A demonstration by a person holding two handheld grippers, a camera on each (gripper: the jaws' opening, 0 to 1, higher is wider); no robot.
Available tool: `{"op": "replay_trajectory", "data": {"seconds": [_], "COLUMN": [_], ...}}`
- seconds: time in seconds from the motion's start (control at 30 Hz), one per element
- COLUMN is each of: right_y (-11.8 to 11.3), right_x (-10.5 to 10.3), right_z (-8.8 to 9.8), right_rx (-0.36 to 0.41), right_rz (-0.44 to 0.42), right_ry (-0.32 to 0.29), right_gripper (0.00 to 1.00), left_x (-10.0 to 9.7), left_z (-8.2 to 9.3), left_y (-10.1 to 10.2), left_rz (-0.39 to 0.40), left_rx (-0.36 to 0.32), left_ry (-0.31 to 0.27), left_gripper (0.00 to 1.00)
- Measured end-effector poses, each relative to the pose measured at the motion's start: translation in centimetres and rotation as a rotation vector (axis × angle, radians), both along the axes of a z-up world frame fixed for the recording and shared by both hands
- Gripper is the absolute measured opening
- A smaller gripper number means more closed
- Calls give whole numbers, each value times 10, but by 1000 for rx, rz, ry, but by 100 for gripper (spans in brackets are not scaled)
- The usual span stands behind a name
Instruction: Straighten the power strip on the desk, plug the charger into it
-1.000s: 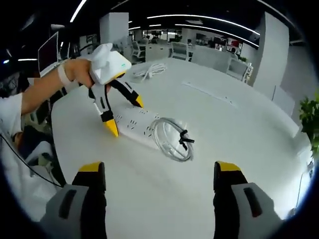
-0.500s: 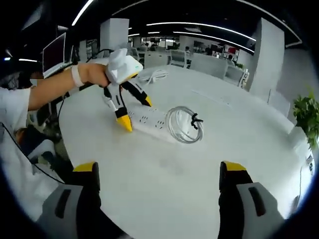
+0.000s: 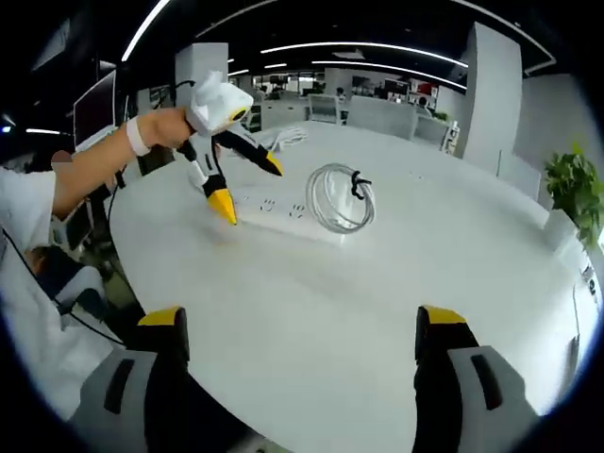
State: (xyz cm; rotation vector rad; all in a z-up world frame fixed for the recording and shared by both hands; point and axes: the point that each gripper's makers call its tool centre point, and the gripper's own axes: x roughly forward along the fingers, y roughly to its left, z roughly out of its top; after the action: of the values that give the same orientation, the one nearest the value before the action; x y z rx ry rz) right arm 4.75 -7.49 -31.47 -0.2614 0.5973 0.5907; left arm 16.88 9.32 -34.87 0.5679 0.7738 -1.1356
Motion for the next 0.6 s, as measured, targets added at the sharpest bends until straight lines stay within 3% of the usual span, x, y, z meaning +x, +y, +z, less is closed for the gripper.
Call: {"op": "replay_trajectory", "data": {"seconds": [0.1, 0.2, 0.33, 0.6], "right_y": [-1, -2, -6, -14], "right_x": [-2, -5, -9, -23], "right_z": [0, 3, 6, 7], "right_rx": [-6, -10, -30, -48], "right_rz": [-1, -4, -18, -41], "right_ry": [-6, -21, -40, -59], "right_gripper": [97, 97, 97, 97], "left_x": [-8, -21, -47, -102], "left_z": [8, 22, 32, 37], "left_y": [11, 15, 28, 50], "left_rz": [24, 54, 77, 188], "left_rx": [-1, -62, -116, -248], "left_ry": [-17, -27, -51, -62], "left_gripper": [96, 96, 96, 96]}}
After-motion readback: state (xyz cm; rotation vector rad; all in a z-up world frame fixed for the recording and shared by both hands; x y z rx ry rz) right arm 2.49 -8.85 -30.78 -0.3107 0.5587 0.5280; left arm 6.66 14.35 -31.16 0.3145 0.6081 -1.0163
